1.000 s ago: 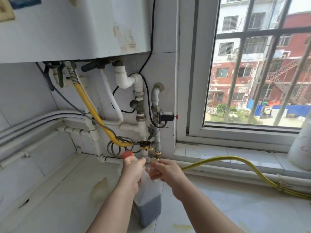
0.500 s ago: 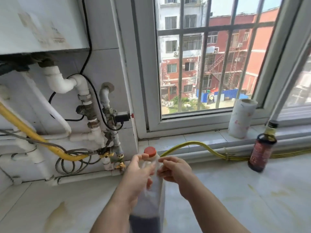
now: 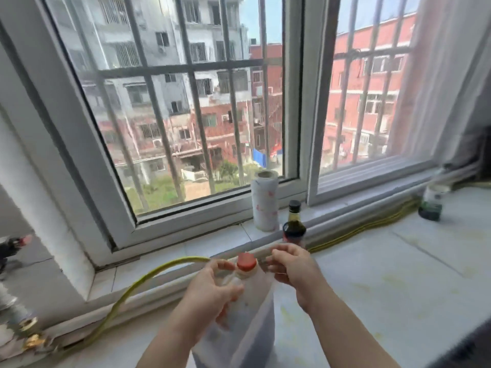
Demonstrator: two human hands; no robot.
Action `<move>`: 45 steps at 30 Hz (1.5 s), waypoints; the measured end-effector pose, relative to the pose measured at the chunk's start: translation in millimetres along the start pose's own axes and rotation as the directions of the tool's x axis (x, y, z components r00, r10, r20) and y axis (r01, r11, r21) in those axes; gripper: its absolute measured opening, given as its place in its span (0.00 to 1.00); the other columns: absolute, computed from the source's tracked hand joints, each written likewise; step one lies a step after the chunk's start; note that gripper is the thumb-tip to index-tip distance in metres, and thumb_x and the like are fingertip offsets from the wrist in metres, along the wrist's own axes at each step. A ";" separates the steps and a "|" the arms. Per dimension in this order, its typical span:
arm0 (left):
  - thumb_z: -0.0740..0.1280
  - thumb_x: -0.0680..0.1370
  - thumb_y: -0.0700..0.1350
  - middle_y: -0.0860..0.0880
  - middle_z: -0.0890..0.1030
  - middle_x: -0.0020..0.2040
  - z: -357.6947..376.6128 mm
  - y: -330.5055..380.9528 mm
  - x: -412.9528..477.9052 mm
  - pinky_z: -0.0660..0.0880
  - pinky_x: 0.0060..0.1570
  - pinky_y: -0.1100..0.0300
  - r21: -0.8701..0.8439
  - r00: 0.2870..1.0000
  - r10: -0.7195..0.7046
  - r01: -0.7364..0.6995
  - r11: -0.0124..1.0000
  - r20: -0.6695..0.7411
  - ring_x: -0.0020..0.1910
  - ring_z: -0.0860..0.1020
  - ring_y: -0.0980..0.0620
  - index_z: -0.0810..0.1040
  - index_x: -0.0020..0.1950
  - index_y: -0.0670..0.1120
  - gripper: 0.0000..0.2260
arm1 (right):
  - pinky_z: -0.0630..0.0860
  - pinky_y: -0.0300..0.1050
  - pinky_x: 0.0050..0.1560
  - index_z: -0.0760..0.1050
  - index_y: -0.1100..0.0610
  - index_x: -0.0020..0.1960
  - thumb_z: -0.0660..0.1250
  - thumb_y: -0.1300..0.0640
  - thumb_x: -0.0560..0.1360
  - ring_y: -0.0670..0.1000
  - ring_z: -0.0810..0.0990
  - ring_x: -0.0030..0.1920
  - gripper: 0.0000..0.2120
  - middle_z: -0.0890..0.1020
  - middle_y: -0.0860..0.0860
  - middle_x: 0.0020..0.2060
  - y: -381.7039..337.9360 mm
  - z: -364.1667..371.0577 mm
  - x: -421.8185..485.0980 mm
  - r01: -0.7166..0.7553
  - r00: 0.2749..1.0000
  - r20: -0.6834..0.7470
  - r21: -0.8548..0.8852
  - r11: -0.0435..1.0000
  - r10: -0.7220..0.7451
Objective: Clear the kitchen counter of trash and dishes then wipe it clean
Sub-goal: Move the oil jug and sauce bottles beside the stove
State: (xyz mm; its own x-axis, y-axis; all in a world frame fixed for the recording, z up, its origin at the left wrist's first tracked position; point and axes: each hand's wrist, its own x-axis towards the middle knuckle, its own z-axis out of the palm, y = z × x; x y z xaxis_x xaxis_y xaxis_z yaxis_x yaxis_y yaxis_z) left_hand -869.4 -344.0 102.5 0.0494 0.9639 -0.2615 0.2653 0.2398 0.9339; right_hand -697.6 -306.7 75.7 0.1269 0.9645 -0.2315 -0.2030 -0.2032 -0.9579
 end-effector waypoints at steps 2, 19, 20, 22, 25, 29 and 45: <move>0.71 0.70 0.34 0.47 0.75 0.28 23.0 5.9 14.8 0.65 0.22 0.65 0.060 1.000 -0.018 0.019 0.998 -0.003 0.23 0.69 0.53 0.75 0.55 0.47 0.16 | 0.71 0.36 0.30 0.76 0.60 0.50 0.62 0.65 0.78 0.48 0.74 0.32 0.05 0.78 0.54 0.34 -6.7 -31.0 23.2 0.003 1.000 -0.027 0.030 1.000 -0.002; 0.67 0.62 0.59 0.60 0.82 0.46 74.1 11.2 69.6 0.76 0.49 0.61 0.565 0.978 0.113 0.006 0.825 -0.175 0.49 0.80 0.59 0.72 0.49 0.66 0.16 | 0.71 0.50 0.58 0.71 0.50 0.61 0.63 0.54 0.77 0.53 0.74 0.55 0.13 0.78 0.52 0.55 -21.5 -56.6 150.8 0.092 0.992 -0.030 -0.481 0.872 -0.121; 0.68 0.63 0.59 0.61 0.82 0.48 73.9 9.9 70.9 0.74 0.50 0.62 0.585 0.977 0.125 -0.002 0.811 -0.170 0.51 0.79 0.60 0.71 0.49 0.66 0.15 | 0.71 0.50 0.58 0.71 0.49 0.61 0.63 0.52 0.77 0.52 0.74 0.54 0.13 0.77 0.52 0.55 -20.1 -56.8 151.6 0.089 0.993 -0.027 -0.482 0.871 -0.117; 0.69 0.67 0.57 0.62 0.81 0.49 73.0 10.1 71.4 0.72 0.49 0.63 0.598 0.978 0.133 -0.012 0.801 -0.158 0.53 0.78 0.60 0.70 0.49 0.67 0.14 | 0.69 0.47 0.55 0.70 0.48 0.58 0.63 0.50 0.78 0.51 0.74 0.53 0.10 0.78 0.51 0.52 -15.9 -58.3 151.0 0.106 0.990 -0.027 -0.485 0.868 -0.136; 0.70 0.64 0.57 0.58 0.83 0.44 65.0 7.4 73.6 0.75 0.48 0.60 0.459 0.997 0.069 -0.041 0.887 -0.046 0.45 0.80 0.57 0.73 0.50 0.66 0.16 | 0.67 0.44 0.53 0.69 0.49 0.56 0.62 0.49 0.79 0.51 0.74 0.51 0.08 0.77 0.49 0.48 -9.1 -60.0 143.3 0.141 0.979 -0.058 -0.503 0.852 -0.197; 0.73 0.56 0.51 0.45 0.80 0.32 50.1 6.2 80.9 0.70 0.28 0.61 0.068 0.984 -0.019 0.007 0.998 0.177 0.25 0.72 0.52 0.75 0.55 0.49 0.28 | 0.66 0.42 0.50 0.71 0.52 0.56 0.63 0.51 0.79 0.52 0.75 0.52 0.08 0.77 0.49 0.46 -1.8 -70.6 127.1 0.178 0.939 -0.170 -0.499 0.848 -0.298; 0.70 0.68 0.36 0.38 0.77 0.35 192.4 65.6 89.9 0.69 0.20 0.61 -0.226 0.939 0.204 -0.143 0.964 0.276 0.21 0.72 0.49 0.74 0.52 0.44 0.15 | 0.68 0.42 0.48 0.72 0.50 0.54 0.63 0.50 0.78 0.49 0.77 0.50 0.06 0.80 0.47 0.46 -53.3 -222.2 53.7 0.181 0.809 -0.418 -0.492 0.852 -0.413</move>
State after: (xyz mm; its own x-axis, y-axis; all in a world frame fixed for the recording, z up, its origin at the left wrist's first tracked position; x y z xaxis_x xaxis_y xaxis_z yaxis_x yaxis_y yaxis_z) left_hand -662.3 -263.9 93.3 0.3661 0.9225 -0.1221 0.0313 0.1189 0.9924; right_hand -464.3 -281.5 76.5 0.5925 0.7938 0.1372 0.3273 -0.0816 -0.9414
